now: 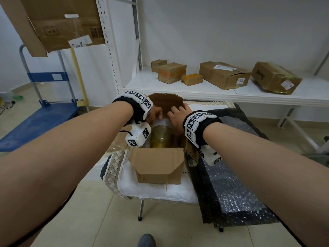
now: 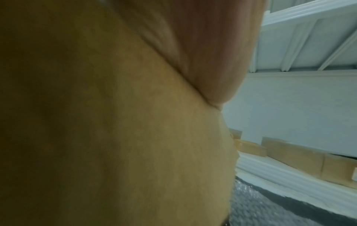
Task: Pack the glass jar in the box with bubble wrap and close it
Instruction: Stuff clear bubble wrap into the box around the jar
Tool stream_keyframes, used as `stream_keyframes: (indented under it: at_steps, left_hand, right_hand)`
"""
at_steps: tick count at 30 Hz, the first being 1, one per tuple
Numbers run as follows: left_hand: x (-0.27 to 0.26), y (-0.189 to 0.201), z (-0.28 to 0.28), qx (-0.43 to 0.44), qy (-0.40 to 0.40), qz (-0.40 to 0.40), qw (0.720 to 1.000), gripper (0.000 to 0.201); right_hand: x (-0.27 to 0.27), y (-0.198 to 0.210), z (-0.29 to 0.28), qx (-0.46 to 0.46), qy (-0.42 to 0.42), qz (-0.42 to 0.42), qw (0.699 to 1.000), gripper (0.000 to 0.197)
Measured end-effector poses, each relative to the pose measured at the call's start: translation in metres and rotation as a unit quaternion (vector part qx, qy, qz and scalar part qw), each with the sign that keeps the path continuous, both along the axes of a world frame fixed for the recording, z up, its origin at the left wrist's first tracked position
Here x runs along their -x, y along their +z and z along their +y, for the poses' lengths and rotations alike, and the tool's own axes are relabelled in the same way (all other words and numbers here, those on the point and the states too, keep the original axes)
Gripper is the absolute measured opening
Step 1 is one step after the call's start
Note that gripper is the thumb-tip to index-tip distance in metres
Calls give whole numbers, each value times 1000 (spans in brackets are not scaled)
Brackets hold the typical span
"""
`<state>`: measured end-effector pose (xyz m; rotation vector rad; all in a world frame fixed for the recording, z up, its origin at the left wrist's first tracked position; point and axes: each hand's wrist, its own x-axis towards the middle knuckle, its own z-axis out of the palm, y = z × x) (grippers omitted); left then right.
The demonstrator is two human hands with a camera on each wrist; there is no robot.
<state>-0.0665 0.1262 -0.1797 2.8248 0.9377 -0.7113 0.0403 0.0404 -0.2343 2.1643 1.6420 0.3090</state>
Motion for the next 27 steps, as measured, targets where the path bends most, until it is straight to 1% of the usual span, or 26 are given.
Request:
stream_keyframes:
  at_steps: [1,3,5,9,11,13,15,17,18,19,20,21,23,24,27]
  left_hand:
    - [-1,0,1,2,-4,14,1000,51]
    - [-2,3,-5,4,-21,53,998,60]
    - [-5,6,-7,-18,-40,93,995,67]
    - [-10,6,-6,-29,-39,125,991,71]
    - [-10,6,-6,-25,-29,122,992,70]
    - [-9,6,-5,-6,-16,114,993,71]
    - [-6,11,-5,7,-6,97,995,72]
    - [-4,21,-7,15,-8,73,997,71]
    - [-3,27,-8,26,-11,62,998,70]
    - [-2,33,-10,40,-10,53,998,67]
    - [-1,39,-11,58,-7,43,997,62]
    - [0,43,-13,73,-3,35,997,58]
    - [2,49,-19,83,-3,25,996,51]
    - [3,50,-22,73,-3,24,997,50]
    - [11,54,-33,51,-14,24,998,49]
  right_hand:
    - [-2,-3,1,-23,7,4,1000,60]
    - [-1,-3,-1,-20,12,14,1000,60]
    - [-1,0,0,17,3,14,1000,63]
    - [0,2,0,58,1,12,998,65]
    - [1,6,-2,68,9,7,998,61]
    - [2,8,-3,63,9,29,998,51]
    - [1,13,-7,28,10,78,996,41]
    - [-1,27,-17,-46,30,146,988,34]
    - [-3,32,-19,-65,33,175,982,30]
    - [-1,41,-24,-68,35,184,980,28]
    - [-2,40,-22,-51,32,176,983,28]
    - [0,41,-23,-14,18,146,989,28]
    - [3,36,-24,70,-26,64,995,33]
    - [3,32,-25,84,-32,60,994,36]
    - [15,40,-37,83,-36,132,987,37]
